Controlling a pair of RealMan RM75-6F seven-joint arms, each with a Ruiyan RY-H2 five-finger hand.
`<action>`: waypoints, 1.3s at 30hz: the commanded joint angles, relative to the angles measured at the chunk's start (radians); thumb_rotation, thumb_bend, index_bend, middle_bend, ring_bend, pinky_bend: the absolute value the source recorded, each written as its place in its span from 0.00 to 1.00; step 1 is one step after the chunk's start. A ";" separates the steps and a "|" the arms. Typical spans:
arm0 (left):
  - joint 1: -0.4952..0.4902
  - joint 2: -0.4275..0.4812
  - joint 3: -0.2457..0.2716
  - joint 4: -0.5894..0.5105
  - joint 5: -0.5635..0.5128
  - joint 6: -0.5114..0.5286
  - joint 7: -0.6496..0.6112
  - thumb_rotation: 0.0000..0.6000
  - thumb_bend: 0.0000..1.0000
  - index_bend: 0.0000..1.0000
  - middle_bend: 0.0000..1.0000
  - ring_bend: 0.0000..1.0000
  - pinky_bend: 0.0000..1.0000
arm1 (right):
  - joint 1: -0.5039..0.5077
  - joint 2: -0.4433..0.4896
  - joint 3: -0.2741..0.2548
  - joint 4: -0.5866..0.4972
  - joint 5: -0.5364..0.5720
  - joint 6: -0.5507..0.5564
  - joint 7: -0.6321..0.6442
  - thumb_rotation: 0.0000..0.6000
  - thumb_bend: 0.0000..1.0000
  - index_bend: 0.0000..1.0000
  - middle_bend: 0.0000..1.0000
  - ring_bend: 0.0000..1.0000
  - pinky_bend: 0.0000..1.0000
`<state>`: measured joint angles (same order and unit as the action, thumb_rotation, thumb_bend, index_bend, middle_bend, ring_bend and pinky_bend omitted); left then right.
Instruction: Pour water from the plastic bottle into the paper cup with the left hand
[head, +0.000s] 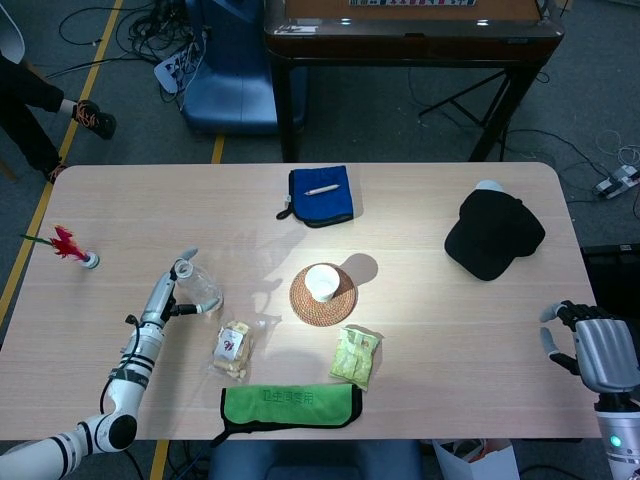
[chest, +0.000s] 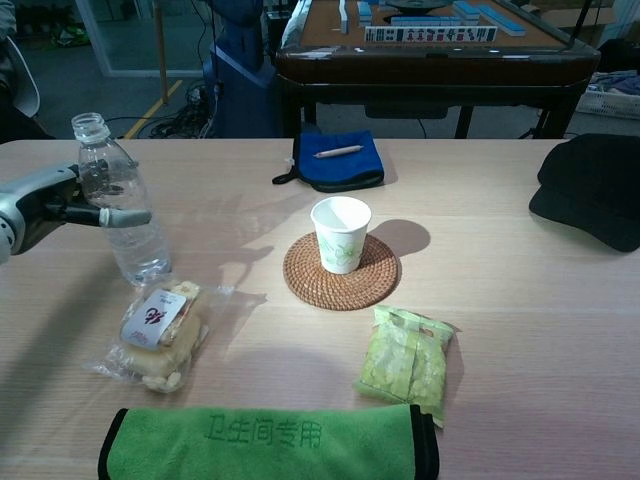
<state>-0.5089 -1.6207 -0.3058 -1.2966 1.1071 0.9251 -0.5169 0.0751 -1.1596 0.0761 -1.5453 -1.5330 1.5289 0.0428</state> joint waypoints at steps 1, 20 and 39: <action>-0.001 -0.005 -0.002 0.002 -0.004 0.001 0.005 1.00 0.09 0.07 0.00 0.00 0.09 | 0.000 0.000 0.000 0.000 0.000 0.000 0.001 1.00 0.44 0.52 0.48 0.50 0.50; 0.003 -0.091 -0.043 0.042 -0.097 0.088 0.144 1.00 0.09 0.43 0.35 0.24 0.24 | -0.002 0.005 0.001 -0.001 0.001 0.002 0.007 1.00 0.44 0.52 0.48 0.50 0.50; 0.001 -0.110 -0.035 0.074 -0.093 0.054 0.161 1.00 0.08 0.45 0.42 0.30 0.29 | -0.006 0.011 0.003 -0.006 -0.001 0.011 0.012 1.00 0.44 0.52 0.48 0.50 0.50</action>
<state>-0.5080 -1.7302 -0.3405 -1.2237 1.0143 0.9800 -0.3566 0.0689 -1.1482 0.0786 -1.5517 -1.5340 1.5395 0.0545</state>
